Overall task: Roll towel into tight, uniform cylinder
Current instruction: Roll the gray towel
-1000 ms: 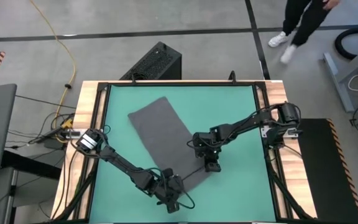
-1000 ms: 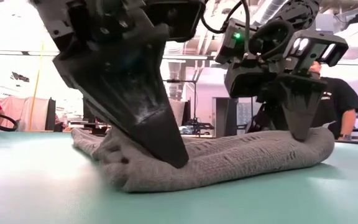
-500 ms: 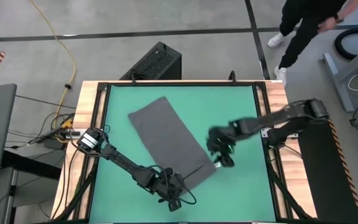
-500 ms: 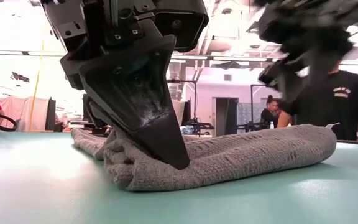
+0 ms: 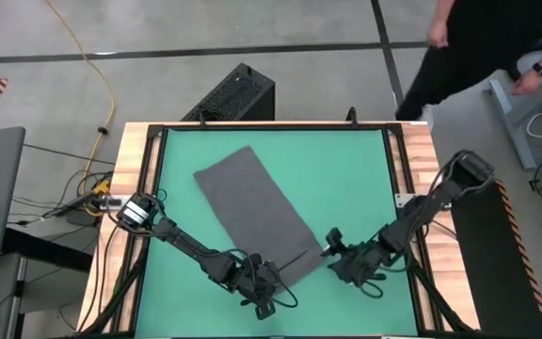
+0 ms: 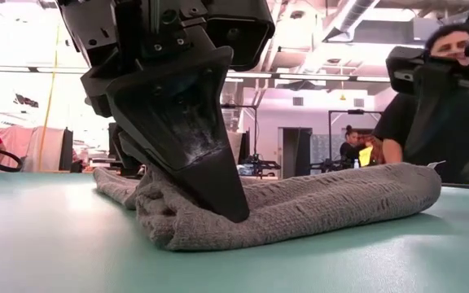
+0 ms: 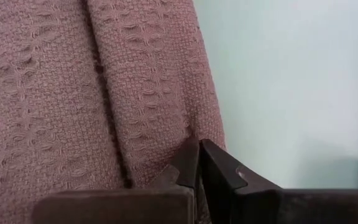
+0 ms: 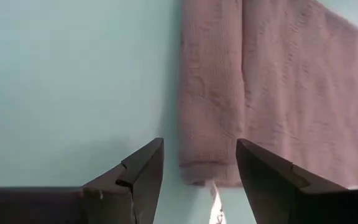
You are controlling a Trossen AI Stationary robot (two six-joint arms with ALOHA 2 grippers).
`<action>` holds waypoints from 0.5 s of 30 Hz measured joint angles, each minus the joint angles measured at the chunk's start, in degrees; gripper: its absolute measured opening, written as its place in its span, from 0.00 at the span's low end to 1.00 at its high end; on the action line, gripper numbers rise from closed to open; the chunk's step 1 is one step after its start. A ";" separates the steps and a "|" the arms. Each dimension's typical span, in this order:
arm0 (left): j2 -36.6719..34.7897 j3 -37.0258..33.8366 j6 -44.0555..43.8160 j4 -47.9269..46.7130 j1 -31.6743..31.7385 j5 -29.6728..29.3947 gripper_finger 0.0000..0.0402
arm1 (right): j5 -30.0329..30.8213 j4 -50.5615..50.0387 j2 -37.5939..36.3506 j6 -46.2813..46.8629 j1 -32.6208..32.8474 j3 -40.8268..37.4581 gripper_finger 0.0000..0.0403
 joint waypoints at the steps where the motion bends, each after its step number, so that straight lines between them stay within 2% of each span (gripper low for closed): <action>1: 0.00 0.00 0.00 0.06 0.02 0.18 0.00 | 0.87 1.23 1.00 -0.87 0.17 0.00 0.56; 9: 0.02 -0.04 0.66 2.34 0.62 3.09 0.00 | 1.24 7.06 8.48 -3.98 -3.17 0.17 0.53; 12: 0.04 -0.04 2.72 5.14 0.78 4.70 0.00 | 1.24 8.43 10.54 -3.92 -5.42 0.28 0.43; 15: -0.05 -0.04 3.63 5.97 0.81 5.48 0.00 | 0.39 9.82 11.79 -3.90 -6.98 0.31 0.27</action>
